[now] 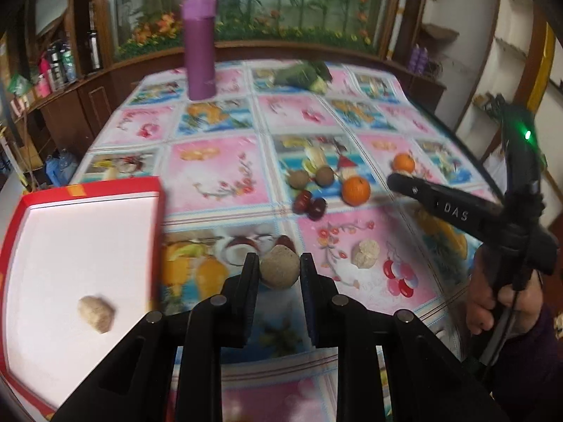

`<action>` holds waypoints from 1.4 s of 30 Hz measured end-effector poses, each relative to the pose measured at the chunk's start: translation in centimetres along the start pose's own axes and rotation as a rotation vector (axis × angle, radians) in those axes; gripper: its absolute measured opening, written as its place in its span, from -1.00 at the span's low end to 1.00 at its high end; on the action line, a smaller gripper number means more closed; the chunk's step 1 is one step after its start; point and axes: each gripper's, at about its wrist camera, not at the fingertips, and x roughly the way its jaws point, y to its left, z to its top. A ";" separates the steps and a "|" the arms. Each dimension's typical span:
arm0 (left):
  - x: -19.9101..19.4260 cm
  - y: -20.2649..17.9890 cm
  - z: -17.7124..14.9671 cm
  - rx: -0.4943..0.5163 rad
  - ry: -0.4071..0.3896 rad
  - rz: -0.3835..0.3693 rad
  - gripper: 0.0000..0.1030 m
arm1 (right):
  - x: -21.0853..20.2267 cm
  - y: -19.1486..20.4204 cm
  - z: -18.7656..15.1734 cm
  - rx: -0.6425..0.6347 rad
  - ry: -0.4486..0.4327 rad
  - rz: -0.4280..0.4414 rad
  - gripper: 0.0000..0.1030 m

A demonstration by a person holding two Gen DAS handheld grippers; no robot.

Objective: Organize fruits
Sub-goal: 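Carry both held pieces into the tray and open both tools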

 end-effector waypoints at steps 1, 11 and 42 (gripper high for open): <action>-0.7 0.6 -0.1 -0.015 -0.014 0.010 -0.56 | -0.1 0.0 0.0 -0.002 -0.008 -0.008 -0.64; -5.1 9.7 -2.9 -0.175 -0.090 0.190 -0.56 | -0.3 1.8 -0.6 -0.030 -0.049 -0.040 -0.64; -3.8 20.1 -6.3 -0.245 -0.017 0.431 -0.56 | 11.2 29.3 -3.4 -0.333 0.312 0.211 -0.63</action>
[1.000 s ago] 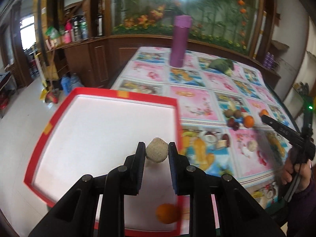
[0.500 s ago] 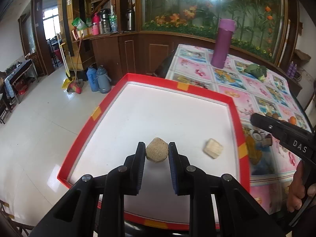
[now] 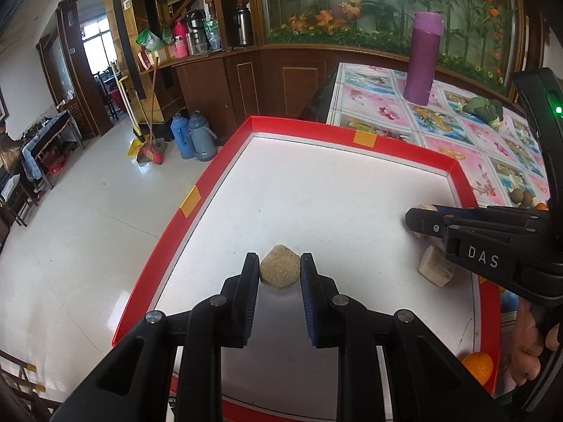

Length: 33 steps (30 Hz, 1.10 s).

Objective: Organize fruits
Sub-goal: 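Carry both held pieces into the tray and open both tools, then move both open tools back over the remaining pieces on the tablecloth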

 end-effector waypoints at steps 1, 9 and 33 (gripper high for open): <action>0.1 0.2 0.0 -0.004 0.002 0.002 -0.55 | 0.1 0.0 0.0 0.000 0.005 -0.002 -0.63; 0.1 0.6 -0.4 -0.038 0.040 0.037 0.03 | -0.9 -0.7 0.1 0.009 -0.008 0.017 -0.45; -4.5 -11.2 0.0 0.195 -0.016 -0.111 0.21 | -11.6 -17.0 -8.0 0.298 -0.162 -0.007 -0.11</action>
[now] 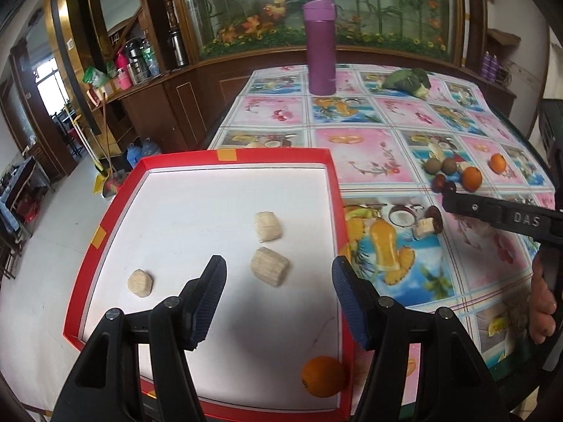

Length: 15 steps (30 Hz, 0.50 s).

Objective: Organize fruits
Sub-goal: 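Move both open tools back over the remaining pieces on the tablecloth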

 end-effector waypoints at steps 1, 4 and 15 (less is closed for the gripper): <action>-0.1 -0.1 0.0 0.002 0.003 0.001 0.21 | -0.4 -0.5 0.2 0.011 -0.017 0.003 -0.11; -0.2 -0.5 0.0 0.012 0.005 -0.010 0.21 | -2.4 -2.7 0.3 0.039 -0.056 -0.031 -0.11; 1.3 -7.3 1.4 0.149 0.035 -0.142 0.21 | -3.9 -5.1 -2.8 -0.032 -0.023 -0.062 -0.11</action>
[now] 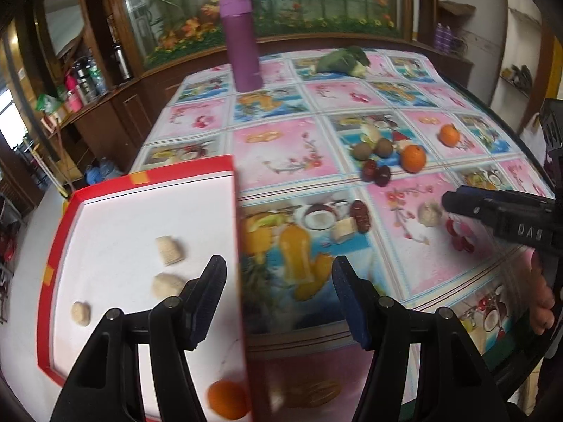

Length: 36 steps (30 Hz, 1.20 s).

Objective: Organize fruits
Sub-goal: 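Move both open tools back over the remaining pieces on the tablecloth, then grasp a pale round biscuit with the right tool while the left tool grasps a banana chunk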

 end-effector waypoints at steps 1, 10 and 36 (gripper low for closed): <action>0.3 -0.3 0.2 0.004 0.005 -0.008 0.21 | 0.3 0.3 0.0 -0.013 0.002 0.002 -0.11; 2.3 -2.0 1.0 0.007 0.067 -0.057 0.21 | 1.7 1.2 0.1 -0.085 0.027 -0.020 -0.11; 5.8 -2.5 2.0 -0.004 0.110 -0.139 -0.34 | 2.5 1.2 0.0 -0.109 0.025 -0.099 -0.46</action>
